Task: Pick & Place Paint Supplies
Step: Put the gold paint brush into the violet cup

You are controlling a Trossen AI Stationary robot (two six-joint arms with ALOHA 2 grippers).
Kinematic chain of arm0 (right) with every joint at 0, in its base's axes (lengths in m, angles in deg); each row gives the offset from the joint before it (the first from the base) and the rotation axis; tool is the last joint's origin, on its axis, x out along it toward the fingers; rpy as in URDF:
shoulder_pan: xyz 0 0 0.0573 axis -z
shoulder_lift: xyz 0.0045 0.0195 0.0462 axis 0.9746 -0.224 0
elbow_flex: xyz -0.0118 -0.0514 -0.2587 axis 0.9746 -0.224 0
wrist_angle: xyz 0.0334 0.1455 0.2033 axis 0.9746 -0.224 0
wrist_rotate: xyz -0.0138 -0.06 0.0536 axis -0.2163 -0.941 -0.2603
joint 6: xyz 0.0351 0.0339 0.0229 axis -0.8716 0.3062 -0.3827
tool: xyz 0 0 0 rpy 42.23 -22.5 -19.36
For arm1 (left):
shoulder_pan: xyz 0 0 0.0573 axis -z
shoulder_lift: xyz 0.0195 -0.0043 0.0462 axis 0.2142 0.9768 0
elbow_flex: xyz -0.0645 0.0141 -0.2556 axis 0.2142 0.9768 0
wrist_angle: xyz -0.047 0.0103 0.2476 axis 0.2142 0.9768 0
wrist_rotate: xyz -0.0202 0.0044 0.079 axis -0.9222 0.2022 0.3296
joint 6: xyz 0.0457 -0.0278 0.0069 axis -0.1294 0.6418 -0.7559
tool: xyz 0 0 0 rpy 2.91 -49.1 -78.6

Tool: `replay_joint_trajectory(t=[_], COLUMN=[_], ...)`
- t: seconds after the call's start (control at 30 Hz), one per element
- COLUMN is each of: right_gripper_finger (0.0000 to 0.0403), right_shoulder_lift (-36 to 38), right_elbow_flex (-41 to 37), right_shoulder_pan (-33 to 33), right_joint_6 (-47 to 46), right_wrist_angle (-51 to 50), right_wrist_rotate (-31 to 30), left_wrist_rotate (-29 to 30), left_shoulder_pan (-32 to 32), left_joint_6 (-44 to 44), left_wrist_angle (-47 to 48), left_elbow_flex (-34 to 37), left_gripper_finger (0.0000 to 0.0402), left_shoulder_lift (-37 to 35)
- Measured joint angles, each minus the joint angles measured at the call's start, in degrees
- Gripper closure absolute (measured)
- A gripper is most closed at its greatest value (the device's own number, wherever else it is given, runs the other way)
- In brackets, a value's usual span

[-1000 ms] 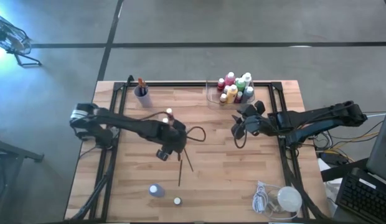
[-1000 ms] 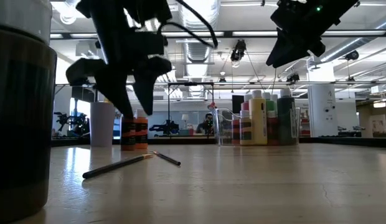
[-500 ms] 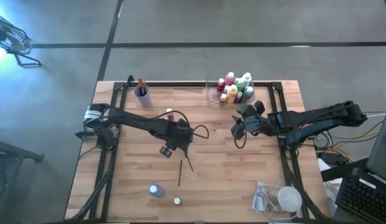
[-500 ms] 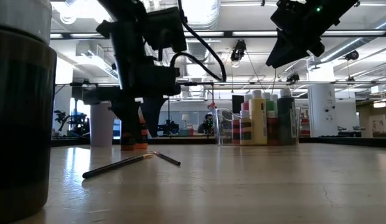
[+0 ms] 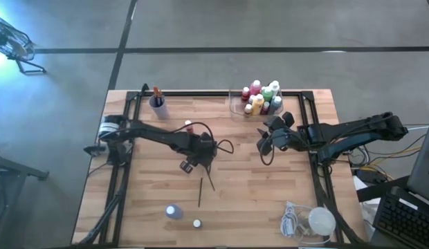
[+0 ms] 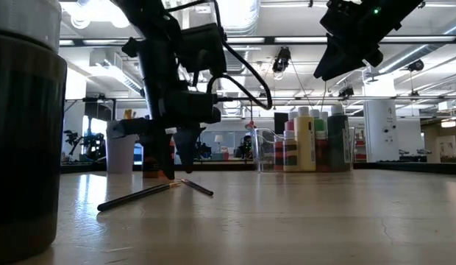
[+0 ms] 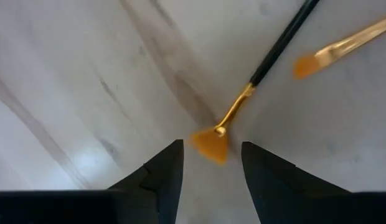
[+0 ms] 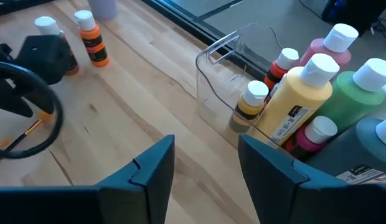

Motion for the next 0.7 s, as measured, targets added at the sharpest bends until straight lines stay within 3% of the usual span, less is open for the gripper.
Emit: replay_joint_trajectory(t=[0.47,0.7], right_gripper_finger=[0.0259,0.0247], right_shoulder_lift=[0.0,0.0], right_elbow_flex=[-0.1,-0.1], right_shoulder_pan=[0.0,0.0], right_joint_6=[0.5,0.5], right_wrist_angle=[0.0,0.0], right_wrist_rotate=[0.0,0.1], left_wrist_rotate=[-8.0,-9.4], left_shoulder_pan=[-3.6,-3.7], left_joint_6=[-2.4,-4.0], left_wrist_angle=[-0.1,-0.1], left_elbow_flex=[-0.1,0.0], left_gripper_finger=[0.0237,0.0273], left_shoulder_lift=[1.8,1.8])
